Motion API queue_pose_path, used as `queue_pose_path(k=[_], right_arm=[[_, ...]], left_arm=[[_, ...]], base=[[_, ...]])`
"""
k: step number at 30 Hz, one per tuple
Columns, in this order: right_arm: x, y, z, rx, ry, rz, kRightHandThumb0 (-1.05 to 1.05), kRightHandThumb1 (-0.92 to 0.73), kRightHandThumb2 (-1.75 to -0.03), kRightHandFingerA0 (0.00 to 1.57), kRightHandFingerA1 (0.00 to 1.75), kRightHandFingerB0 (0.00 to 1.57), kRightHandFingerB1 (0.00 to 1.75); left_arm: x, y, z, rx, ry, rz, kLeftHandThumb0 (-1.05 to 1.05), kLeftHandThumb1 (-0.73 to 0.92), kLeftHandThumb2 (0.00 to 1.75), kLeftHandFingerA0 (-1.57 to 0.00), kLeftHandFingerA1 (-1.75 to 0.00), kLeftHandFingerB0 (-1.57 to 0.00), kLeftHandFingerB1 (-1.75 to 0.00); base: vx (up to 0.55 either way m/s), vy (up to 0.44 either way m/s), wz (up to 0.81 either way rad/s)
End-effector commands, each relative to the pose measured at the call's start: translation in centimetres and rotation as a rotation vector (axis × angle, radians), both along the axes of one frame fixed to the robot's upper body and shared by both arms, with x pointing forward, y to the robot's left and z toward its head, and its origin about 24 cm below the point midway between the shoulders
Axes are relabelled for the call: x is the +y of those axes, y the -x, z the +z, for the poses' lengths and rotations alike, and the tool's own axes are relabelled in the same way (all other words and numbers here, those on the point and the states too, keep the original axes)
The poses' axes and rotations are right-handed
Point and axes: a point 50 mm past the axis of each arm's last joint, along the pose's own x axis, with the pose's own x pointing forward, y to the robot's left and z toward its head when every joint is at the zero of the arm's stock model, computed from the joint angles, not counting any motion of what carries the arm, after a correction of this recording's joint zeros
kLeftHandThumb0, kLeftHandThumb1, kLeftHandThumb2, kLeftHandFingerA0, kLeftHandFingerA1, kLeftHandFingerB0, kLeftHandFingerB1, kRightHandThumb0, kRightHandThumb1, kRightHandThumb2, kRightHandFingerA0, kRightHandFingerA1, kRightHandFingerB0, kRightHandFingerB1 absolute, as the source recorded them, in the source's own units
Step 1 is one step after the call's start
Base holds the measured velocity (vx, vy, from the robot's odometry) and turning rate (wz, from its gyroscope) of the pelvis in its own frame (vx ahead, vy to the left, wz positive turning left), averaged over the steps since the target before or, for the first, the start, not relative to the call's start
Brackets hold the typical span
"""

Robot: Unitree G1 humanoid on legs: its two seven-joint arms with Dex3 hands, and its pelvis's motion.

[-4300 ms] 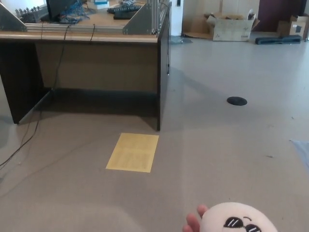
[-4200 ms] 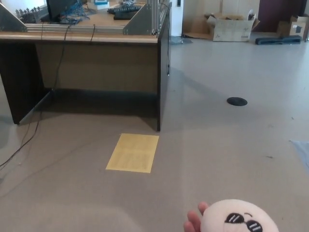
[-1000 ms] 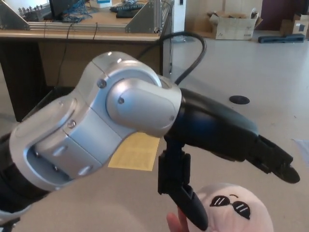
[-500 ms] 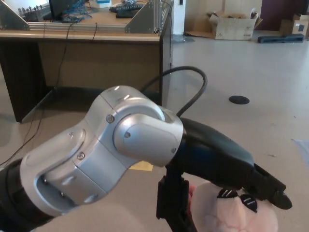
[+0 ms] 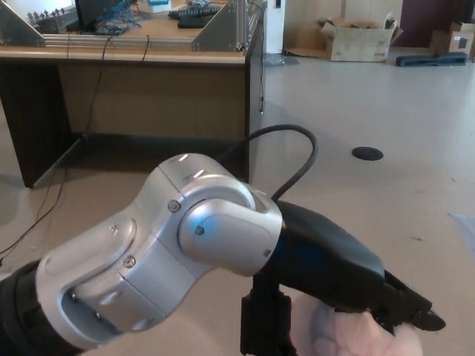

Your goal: The robot extends its left hand to pick up an emotional support dumpling from the palm of a person and brings its hand down by its side. Then it extends its arm again to hand the dumpling back to the person.

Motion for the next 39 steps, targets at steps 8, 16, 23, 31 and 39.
queue_pose_path(k=[8, 16, 23, 31, 39], right_arm=[[-0.6, -0.4, 0.6, -0.041, -0.035, -0.075, -0.39, -0.59, -0.97, 0.86, 0.76, 0.65, 0.67], [-0.5, -0.6, 0.5, -0.033, -0.094, -0.097, -0.44, -0.7, -0.61, 0.86, 0.58, 0.66, 0.45], [-0.4, -0.5, 0.6, -0.032, -0.059, -0.078, -0.43, -0.73, -0.62, 0.95, 0.64, 0.74, 0.52], [-0.4, -0.9, 0.4, 0.008, -0.101, -0.119, -0.4, -0.67, -0.59, 0.73, 0.51, 0.55, 0.41], [-0.1, -1.1, 0.5, 0.004, -0.081, -0.12, -0.37, -0.65, -0.58, 0.76, 0.45, 0.57, 0.38]], left_arm=[[0.4, -1.1, -3.1, -0.266, 0.355, -0.112, -0.27, 0.63, 0.61, -0.86, -1.59, -0.79, -0.5], [0.7, -1.4, -3.4, -0.323, 0.468, -0.141, -0.34, 0.64, 0.59, -0.89, -1.66, -0.84, -0.51], [1.0, -1.3, -4.1, -0.397, 0.545, -0.183, -0.37, 0.58, 0.61, -0.92, -1.64, -0.88, -0.5], [1.9, -1.6, -4.0, -0.495, 0.747, -0.177, -0.33, 0.57, 0.61, -0.91, -1.68, -0.93, -0.59], [4.7, -2.5, 0.1, -0.504, 1.033, -0.034, -0.05, 0.57, 0.94, -1.18, -1.44, -0.86, -1.27]], base=[[0.0, 0.0, 0.0], [0.0, 0.0, 0.0], [0.0, 0.0, 0.0], [0.0, 0.0, 0.0], [0.0, 0.0, 0.0]])
